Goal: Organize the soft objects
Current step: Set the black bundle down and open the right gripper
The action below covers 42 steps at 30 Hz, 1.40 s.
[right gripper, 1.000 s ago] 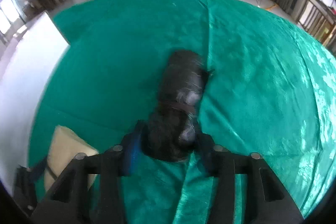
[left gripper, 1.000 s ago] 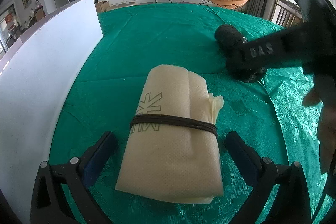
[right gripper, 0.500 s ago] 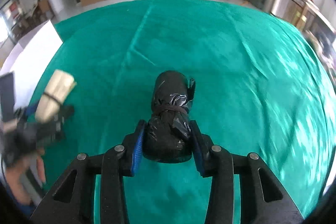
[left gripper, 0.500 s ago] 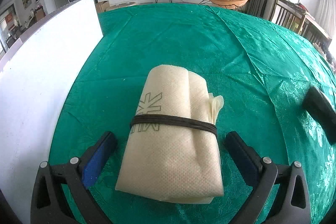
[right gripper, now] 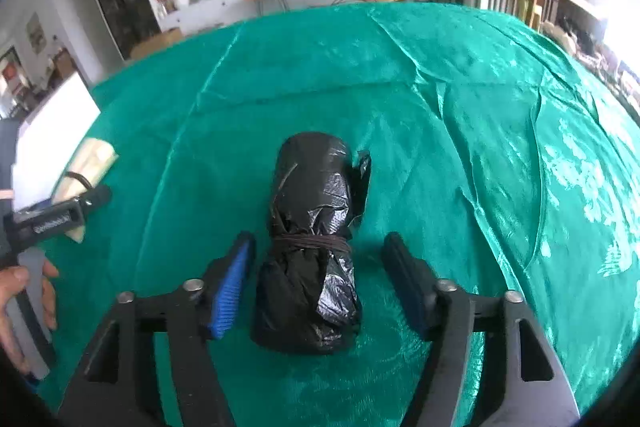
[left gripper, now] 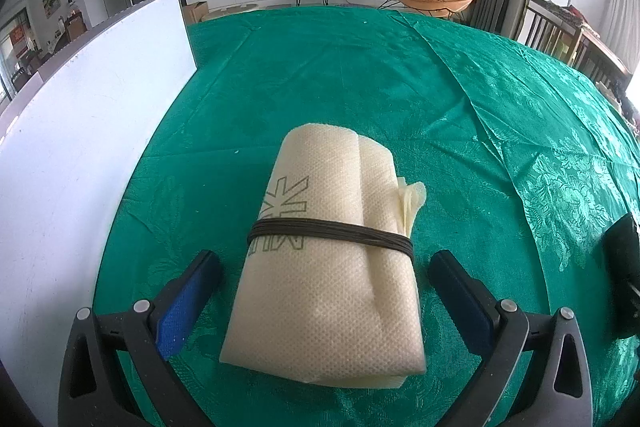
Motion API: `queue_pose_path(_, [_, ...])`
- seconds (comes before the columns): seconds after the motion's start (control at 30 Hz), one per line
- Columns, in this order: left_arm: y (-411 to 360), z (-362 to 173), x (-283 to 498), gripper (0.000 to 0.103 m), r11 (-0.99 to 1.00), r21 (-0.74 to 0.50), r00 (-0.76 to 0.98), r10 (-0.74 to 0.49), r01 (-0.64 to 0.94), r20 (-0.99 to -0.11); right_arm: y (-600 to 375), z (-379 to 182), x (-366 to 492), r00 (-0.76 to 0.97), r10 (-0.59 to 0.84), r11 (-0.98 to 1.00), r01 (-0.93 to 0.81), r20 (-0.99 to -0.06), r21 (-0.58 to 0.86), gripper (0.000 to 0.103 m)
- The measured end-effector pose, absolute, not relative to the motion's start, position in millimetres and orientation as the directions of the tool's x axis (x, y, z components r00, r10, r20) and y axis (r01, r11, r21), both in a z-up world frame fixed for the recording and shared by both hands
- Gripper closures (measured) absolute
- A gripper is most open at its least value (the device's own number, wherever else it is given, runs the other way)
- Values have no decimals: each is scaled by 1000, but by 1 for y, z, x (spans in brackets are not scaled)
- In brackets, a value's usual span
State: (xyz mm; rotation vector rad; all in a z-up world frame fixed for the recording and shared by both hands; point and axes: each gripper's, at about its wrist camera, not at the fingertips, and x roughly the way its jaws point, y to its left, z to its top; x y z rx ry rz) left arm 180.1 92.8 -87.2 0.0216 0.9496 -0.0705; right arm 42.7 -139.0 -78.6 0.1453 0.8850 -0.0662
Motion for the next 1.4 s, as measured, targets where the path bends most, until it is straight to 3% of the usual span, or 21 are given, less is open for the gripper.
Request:
queue_pose_path(0.17, [93, -88, 180, 0, 997, -12, 580, -50, 70, -813, -124, -82, 47, 615, -58, 996, 85, -786, -7, 25])
queue_pose_path(1.4, [93, -87, 180, 0, 998, -12, 580, -50, 69, -813, -118, -81, 44, 615, -55, 996, 89, -787, 0, 23])
